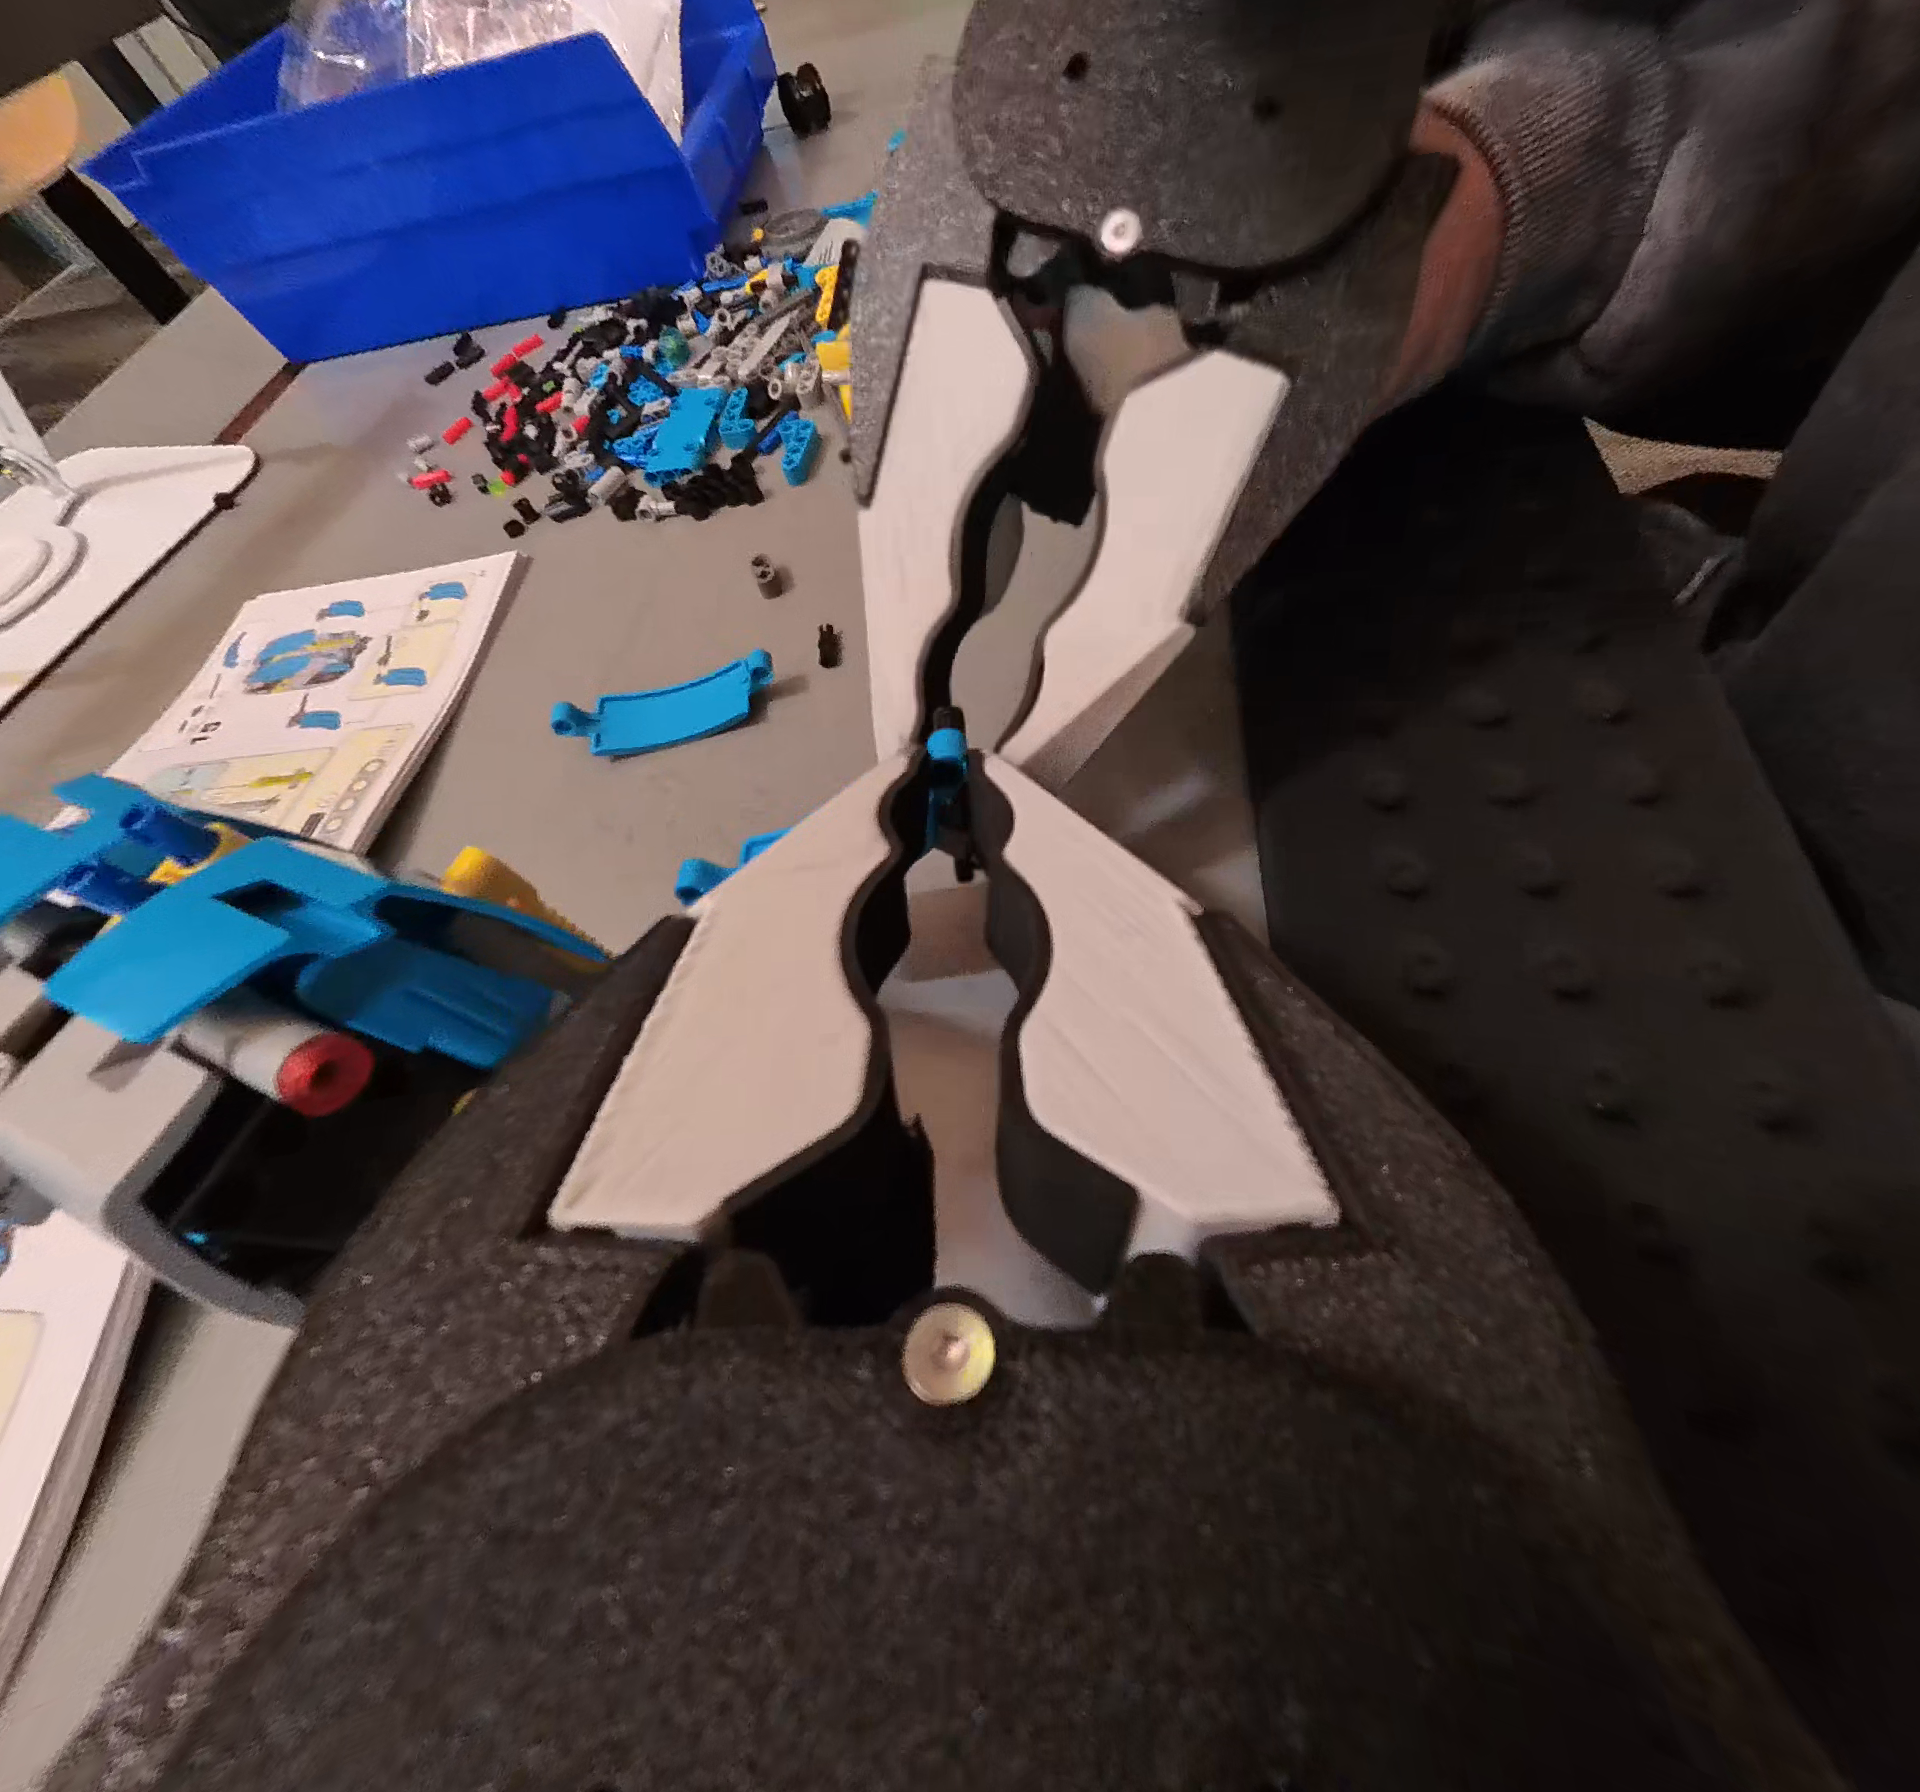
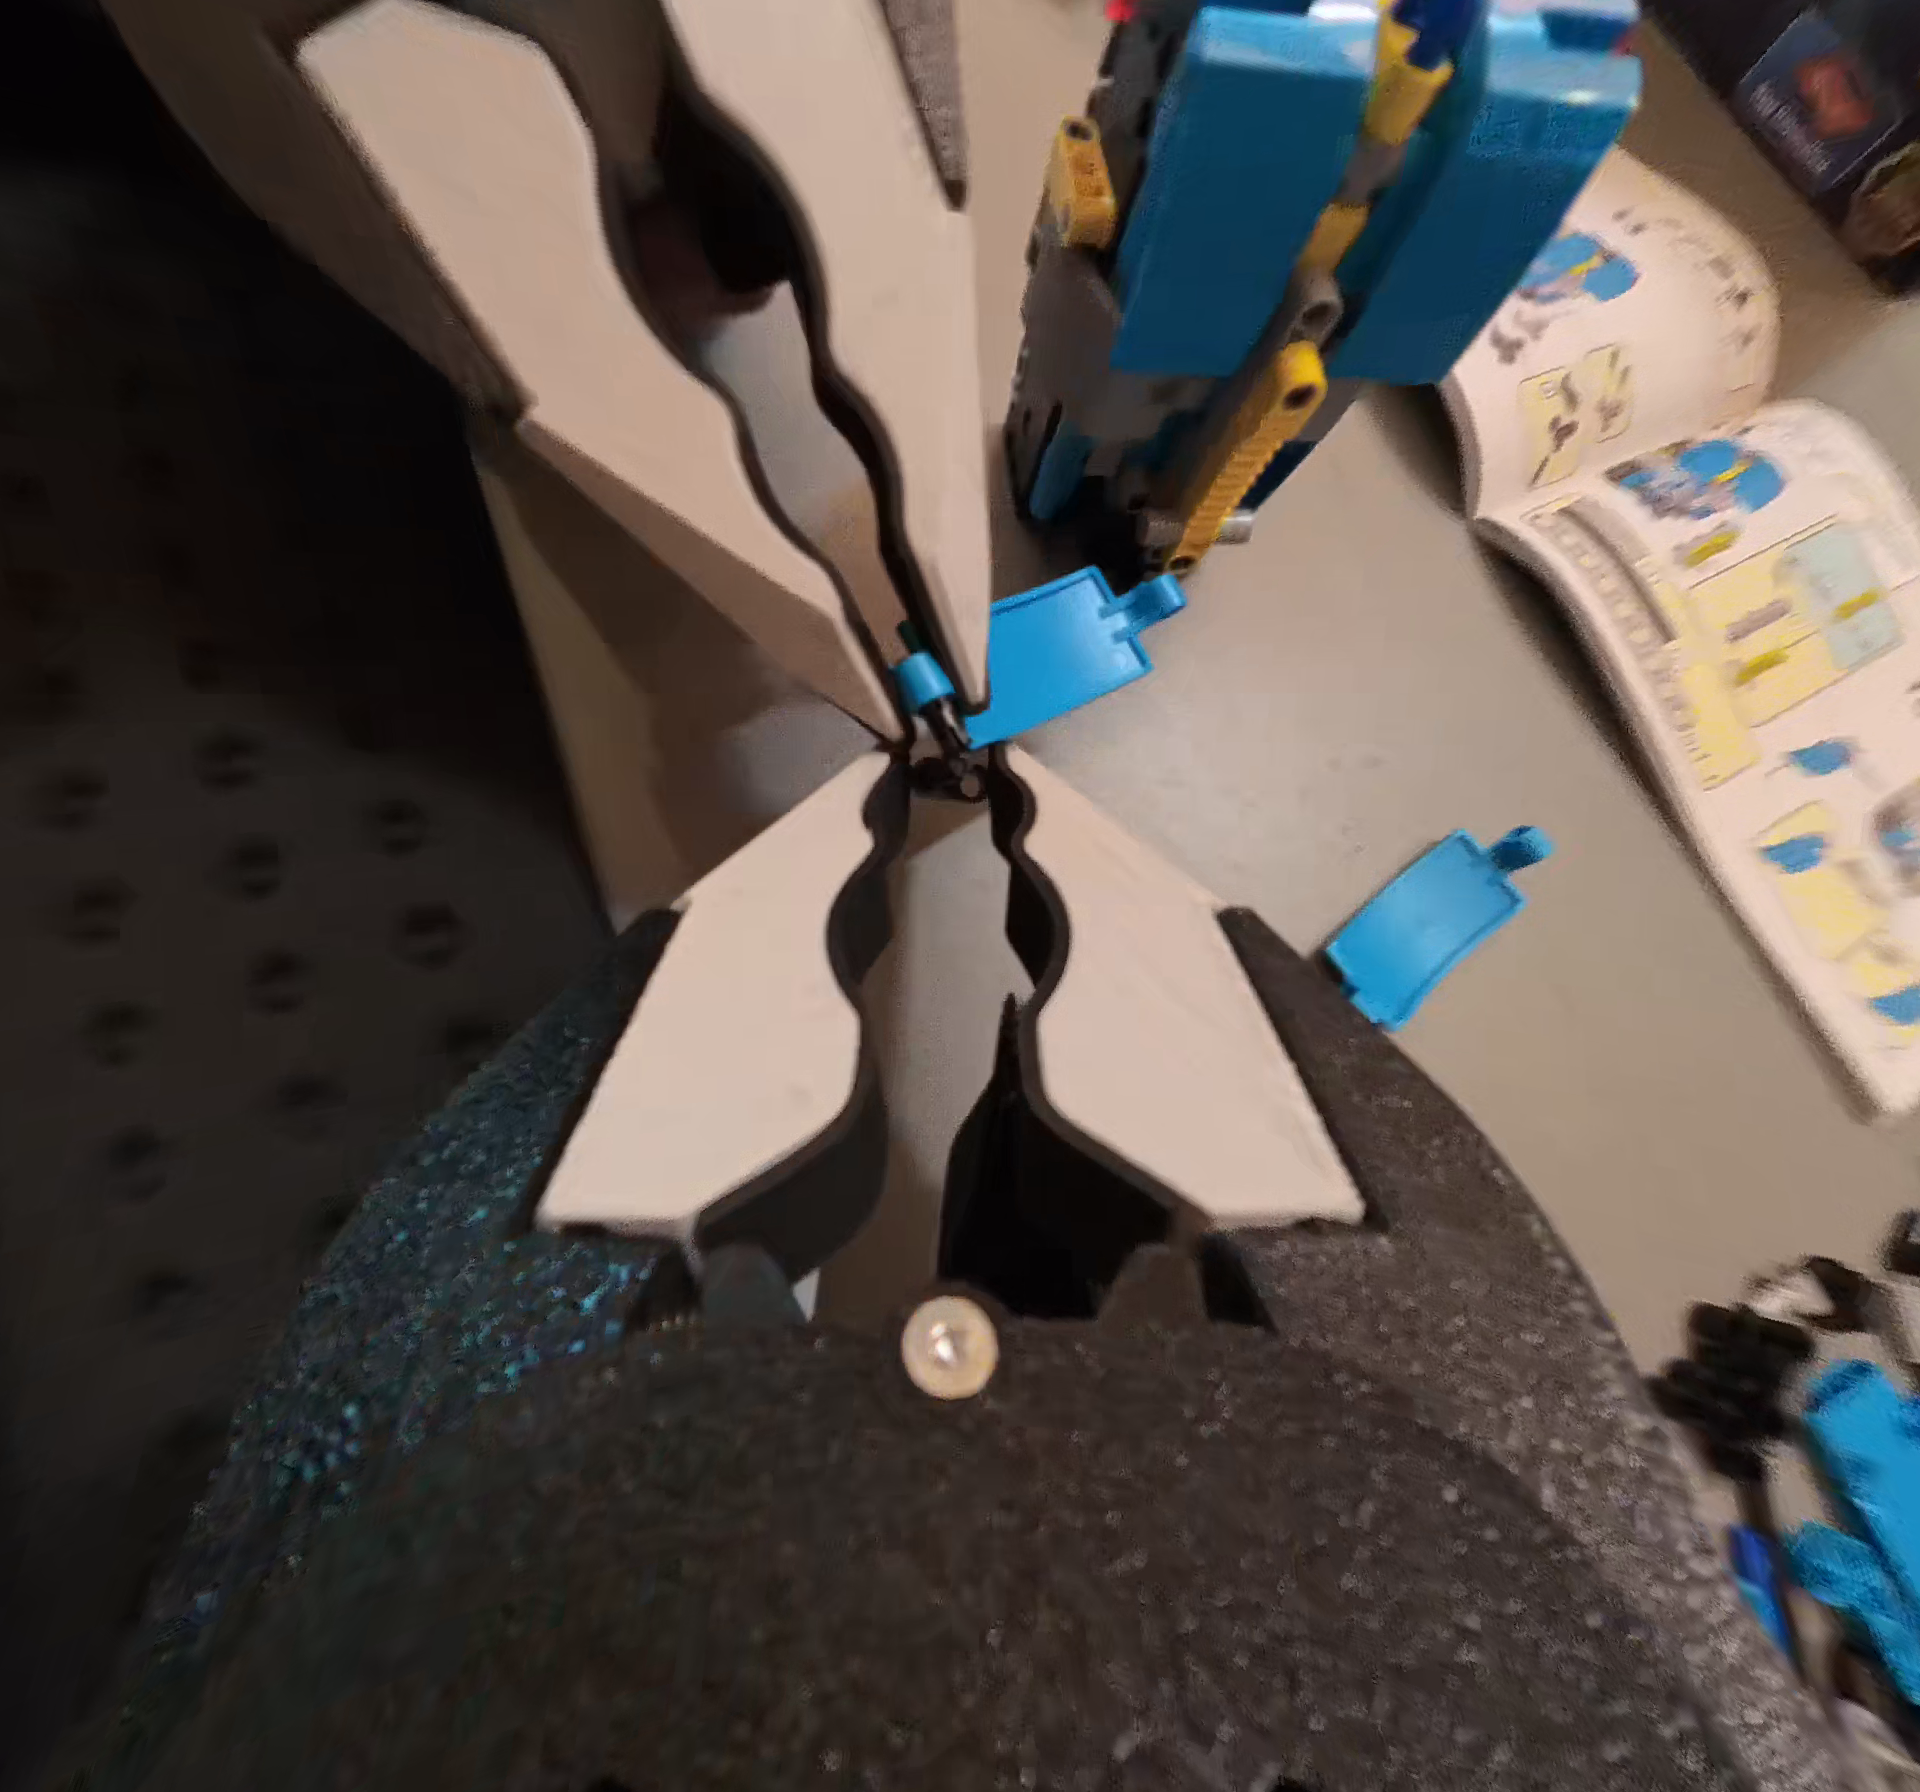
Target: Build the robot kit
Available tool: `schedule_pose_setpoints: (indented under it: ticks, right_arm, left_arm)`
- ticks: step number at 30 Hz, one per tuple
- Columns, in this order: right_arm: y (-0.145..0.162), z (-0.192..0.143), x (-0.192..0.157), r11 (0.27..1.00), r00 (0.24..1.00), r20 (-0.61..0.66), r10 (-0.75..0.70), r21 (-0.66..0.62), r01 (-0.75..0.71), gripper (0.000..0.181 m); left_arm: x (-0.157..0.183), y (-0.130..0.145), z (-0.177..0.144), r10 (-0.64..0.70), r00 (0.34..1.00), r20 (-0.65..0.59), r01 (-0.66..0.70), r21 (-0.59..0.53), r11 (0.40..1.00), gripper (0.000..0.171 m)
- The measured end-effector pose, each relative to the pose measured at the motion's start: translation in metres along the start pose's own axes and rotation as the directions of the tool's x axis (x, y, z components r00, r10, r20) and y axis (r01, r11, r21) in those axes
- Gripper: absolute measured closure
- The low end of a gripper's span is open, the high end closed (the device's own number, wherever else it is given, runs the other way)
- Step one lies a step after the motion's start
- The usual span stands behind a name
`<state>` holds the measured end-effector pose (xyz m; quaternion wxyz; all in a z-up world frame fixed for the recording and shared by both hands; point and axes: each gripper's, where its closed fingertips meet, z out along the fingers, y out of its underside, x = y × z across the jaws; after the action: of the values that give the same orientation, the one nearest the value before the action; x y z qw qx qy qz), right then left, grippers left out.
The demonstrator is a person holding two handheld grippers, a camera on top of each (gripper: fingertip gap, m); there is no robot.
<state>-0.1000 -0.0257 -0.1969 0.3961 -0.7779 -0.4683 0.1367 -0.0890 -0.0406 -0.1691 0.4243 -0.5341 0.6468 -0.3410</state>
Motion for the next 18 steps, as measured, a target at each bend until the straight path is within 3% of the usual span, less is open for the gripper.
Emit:
schedule_pose_setpoints:
  ticks: [3,12,15,18]
  right_arm:
    - [0.004,0.000,0.003,0.996,0.996,-0.052,-0.072,-0.047,0.069,0.168]
    - [0.002,-0.001,0.002,0.999,0.999,-0.029,-0.040,-0.011,0.040,0.168]
    - [-0.006,-0.016,0.010,0.993,0.997,0.024,0.072,0.095,-0.074,0.167]
    - [-0.037,-0.051,0.008,0.904,0.968,0.214,0.134,0.373,-0.208,0.168]
  left_arm:
    - [-0.001,-0.003,-0.001,-0.044,0.999,-0.015,0.044,0.016,0.999,0.165]
    - [0.001,-0.003,-0.001,-0.059,0.998,-0.035,0.060,0.031,0.998,0.165]
    - [-0.010,-0.013,-0.011,-0.095,0.995,-0.001,0.095,0.097,0.991,0.165]
    - [-0.009,-0.027,-0.020,-0.192,0.978,-0.079,0.204,0.189,0.961,0.165]
